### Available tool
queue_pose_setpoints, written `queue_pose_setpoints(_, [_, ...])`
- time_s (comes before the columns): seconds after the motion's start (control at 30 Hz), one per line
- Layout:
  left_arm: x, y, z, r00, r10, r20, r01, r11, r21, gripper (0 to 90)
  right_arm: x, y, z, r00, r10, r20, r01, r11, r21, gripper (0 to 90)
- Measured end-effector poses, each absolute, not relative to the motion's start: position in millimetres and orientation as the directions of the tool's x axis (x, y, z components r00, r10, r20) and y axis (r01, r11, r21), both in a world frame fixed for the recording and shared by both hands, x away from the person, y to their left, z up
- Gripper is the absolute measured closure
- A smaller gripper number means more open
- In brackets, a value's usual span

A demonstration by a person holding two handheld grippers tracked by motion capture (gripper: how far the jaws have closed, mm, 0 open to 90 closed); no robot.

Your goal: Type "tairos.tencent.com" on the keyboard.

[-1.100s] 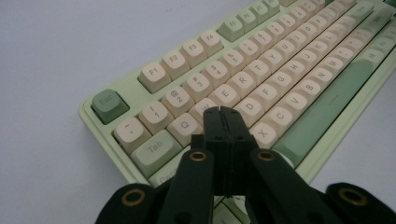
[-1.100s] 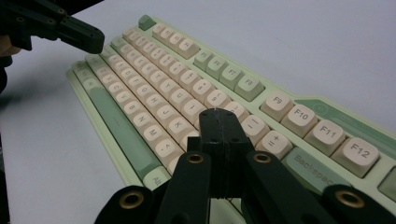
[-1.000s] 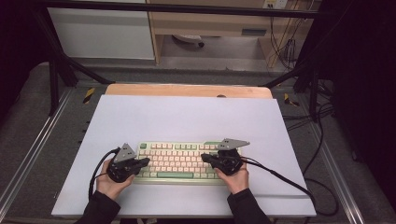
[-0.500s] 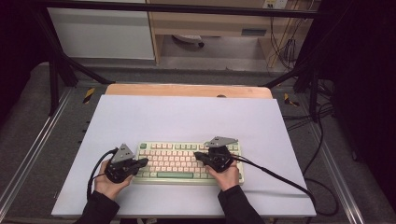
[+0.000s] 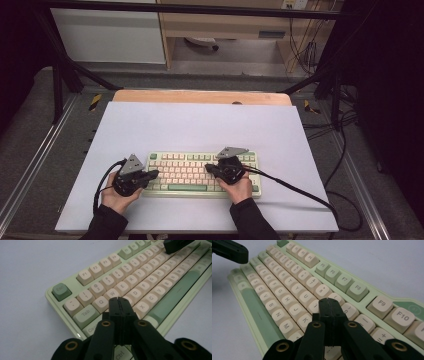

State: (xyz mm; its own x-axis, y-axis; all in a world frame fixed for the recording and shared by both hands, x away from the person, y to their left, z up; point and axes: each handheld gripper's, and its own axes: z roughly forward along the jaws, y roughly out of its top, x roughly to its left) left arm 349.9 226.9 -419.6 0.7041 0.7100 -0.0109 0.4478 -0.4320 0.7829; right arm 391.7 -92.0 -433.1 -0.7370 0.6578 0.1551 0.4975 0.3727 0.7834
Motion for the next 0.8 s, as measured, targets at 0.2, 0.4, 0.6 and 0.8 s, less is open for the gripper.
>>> queue_pose_setpoints(0.2, [350, 227, -420, 0.703, 0.711, -0.011, 0.448, -0.431, 0.783, 90.0, 392, -89, -436, -0.743, 0.655, 0.137, 0.493, 0.397, 0.774, 90.0])
queue_pose_setpoints(0.4, [350, 227, -420, 0.704, 0.710, -0.011, 0.447, -0.432, 0.783, 90.0, 389, -91, -432, -0.747, 0.650, 0.138, 0.480, 0.384, 0.789, 90.0])
queue_pose_setpoints(0.6, [349, 228, -418, 0.705, 0.709, -0.011, 0.445, -0.430, 0.786, 90.0, 386, -96, -422, -0.755, 0.643, 0.129, 0.463, 0.382, 0.800, 90.0])
queue_pose_setpoints(0.8, [349, 227, -417, 0.705, 0.709, -0.009, 0.443, -0.430, 0.787, 90.0, 382, -101, -415, -0.767, 0.631, 0.119, 0.451, 0.397, 0.800, 90.0])
